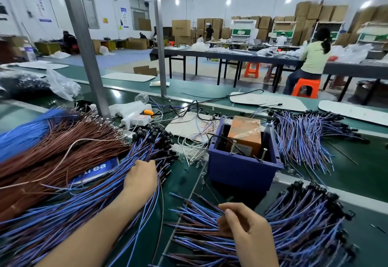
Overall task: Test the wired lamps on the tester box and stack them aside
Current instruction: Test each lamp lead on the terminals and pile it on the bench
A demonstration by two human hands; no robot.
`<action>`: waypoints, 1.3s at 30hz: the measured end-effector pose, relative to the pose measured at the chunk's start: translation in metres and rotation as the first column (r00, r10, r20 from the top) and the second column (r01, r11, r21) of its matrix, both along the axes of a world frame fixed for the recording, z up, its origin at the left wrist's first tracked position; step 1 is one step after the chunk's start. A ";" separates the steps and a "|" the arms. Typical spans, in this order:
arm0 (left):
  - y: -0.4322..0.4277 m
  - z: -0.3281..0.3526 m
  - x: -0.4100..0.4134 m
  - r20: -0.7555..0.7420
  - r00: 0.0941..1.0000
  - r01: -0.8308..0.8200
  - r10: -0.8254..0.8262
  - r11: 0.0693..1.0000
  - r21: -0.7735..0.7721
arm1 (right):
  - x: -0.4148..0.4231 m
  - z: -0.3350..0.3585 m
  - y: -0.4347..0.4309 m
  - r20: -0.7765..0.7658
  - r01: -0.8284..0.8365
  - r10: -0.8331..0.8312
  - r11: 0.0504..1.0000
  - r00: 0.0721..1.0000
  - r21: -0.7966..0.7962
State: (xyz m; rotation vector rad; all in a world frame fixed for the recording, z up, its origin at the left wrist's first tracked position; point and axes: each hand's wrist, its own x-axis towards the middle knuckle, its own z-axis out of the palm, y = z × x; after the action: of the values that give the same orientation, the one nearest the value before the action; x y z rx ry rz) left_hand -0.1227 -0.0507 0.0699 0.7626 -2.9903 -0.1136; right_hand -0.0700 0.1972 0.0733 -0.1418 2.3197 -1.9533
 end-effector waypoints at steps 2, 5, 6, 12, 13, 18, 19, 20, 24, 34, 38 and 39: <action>0.000 0.002 0.001 0.050 0.998 -0.022 0.023 1.000 -0.018 | 0.000 0.000 0.007 0.014 0.000 0.000 1.000 1.000 0.008; 0.001 0.004 0.001 0.113 0.993 -0.038 0.040 0.999 -0.025 | -0.005 0.003 0.011 0.034 -0.013 0.012 1.000 0.999 0.002; 0.000 0.006 0.001 0.115 0.992 -0.040 0.042 0.999 -0.014 | -0.007 0.005 0.010 0.037 -0.013 0.013 1.000 0.999 -0.002; -0.004 0.017 0.016 -0.077 0.995 -0.062 0.067 0.996 0.066 | -0.020 0.013 0.004 -0.005 -0.026 0.026 1.000 1.000 0.007; -0.004 0.022 0.019 -0.191 0.980 -0.037 0.048 0.998 0.059 | -0.021 0.014 0.004 -0.008 -0.024 0.024 1.000 1.000 0.004; 0.049 0.055 0.024 -0.728 0.656 0.519 -0.202 0.820 0.241 | -0.025 0.029 -0.007 0.065 -0.072 0.087 0.977 0.994 -0.200; 0.068 0.060 0.023 -0.743 0.636 0.604 -0.208 0.734 0.312 | -0.025 0.035 -0.013 0.072 -0.090 0.112 0.961 0.991 -0.263; 0.085 0.061 0.021 -0.754 0.616 0.663 -0.227 0.667 0.341 | -0.026 0.040 -0.018 0.070 -0.093 0.121 0.946 0.990 -0.312; 0.119 0.057 0.008 -0.755 0.540 0.779 -0.371 0.561 0.282 | -0.034 0.042 -0.019 0.160 0.122 -0.054 0.883 0.986 -0.453; 0.121 0.043 0.000 -0.597 0.633 0.765 -0.492 0.279 0.581 | -0.073 0.039 0.040 0.306 0.370 -0.211 0.584 0.928 -0.723; 0.084 0.044 -0.005 -0.386 0.673 0.695 -0.631 0.363 0.620 | -0.079 0.039 0.086 0.251 0.541 -0.479 0.729 0.841 -0.419; 0.075 0.044 -0.006 -0.346 0.684 0.677 -0.642 0.383 0.628 | -0.080 0.036 0.096 0.223 0.568 -0.523 0.765 0.823 -0.304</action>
State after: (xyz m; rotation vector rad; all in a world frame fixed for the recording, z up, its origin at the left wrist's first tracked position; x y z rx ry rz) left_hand -0.1287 0.0239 0.1141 -0.5550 -2.9132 -1.3882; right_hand -0.1499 0.2930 0.1092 0.7008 2.0425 -2.5461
